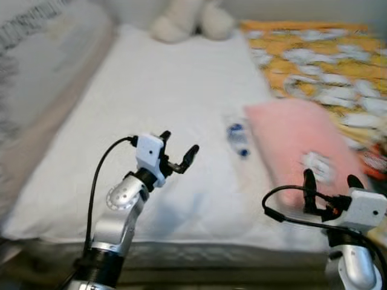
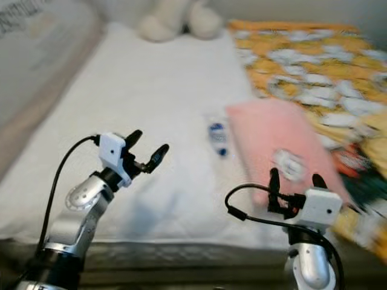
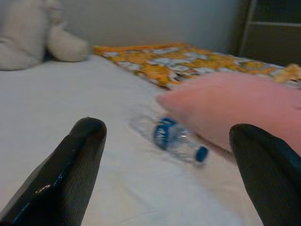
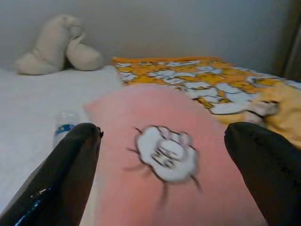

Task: Clean up the room

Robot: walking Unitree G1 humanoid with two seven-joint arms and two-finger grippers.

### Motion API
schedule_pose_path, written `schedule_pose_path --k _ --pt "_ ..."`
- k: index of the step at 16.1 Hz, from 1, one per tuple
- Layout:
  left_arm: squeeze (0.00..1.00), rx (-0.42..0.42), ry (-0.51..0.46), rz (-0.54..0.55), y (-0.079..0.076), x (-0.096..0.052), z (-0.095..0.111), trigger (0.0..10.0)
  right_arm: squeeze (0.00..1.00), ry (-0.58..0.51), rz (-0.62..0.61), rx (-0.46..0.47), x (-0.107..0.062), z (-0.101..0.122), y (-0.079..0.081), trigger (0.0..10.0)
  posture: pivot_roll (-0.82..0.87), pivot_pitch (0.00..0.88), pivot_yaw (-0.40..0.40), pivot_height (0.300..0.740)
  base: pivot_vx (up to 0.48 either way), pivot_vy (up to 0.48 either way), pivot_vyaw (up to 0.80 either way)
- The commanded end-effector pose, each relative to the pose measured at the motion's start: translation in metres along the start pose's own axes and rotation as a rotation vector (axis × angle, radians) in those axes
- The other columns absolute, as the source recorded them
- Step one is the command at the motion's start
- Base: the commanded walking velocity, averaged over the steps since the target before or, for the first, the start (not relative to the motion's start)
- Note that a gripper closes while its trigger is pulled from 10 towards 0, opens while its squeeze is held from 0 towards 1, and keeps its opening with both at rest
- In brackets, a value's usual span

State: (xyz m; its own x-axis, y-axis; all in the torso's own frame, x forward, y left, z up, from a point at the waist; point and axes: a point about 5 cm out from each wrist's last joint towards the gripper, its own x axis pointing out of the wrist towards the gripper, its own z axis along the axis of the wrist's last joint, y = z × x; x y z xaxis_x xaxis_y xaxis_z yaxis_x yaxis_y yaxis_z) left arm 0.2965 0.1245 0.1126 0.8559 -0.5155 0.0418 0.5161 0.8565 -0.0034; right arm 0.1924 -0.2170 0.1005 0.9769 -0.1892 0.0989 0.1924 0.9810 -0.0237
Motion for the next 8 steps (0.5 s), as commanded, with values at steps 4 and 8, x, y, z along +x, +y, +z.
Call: schedule_pose_path --k 4,8 --pt "0.0 0.021 0.031 -0.001 0.0026 0.0017 -0.0012 10.0 0.0 0.015 -0.01 0.015 -0.005 -0.0005 0.0044 10.0 -0.04 0.025 0.046 0.74 0.0 0.0 -0.58" --pt "0.0 0.03 0.045 -0.002 0.003 0.0023 -0.0026 10.0 0.0 0.029 -0.019 0.006 -0.0078 -0.0033 0.0042 10.0 -0.04 0.03 0.05 0.74 0.0 0.0 -0.61"
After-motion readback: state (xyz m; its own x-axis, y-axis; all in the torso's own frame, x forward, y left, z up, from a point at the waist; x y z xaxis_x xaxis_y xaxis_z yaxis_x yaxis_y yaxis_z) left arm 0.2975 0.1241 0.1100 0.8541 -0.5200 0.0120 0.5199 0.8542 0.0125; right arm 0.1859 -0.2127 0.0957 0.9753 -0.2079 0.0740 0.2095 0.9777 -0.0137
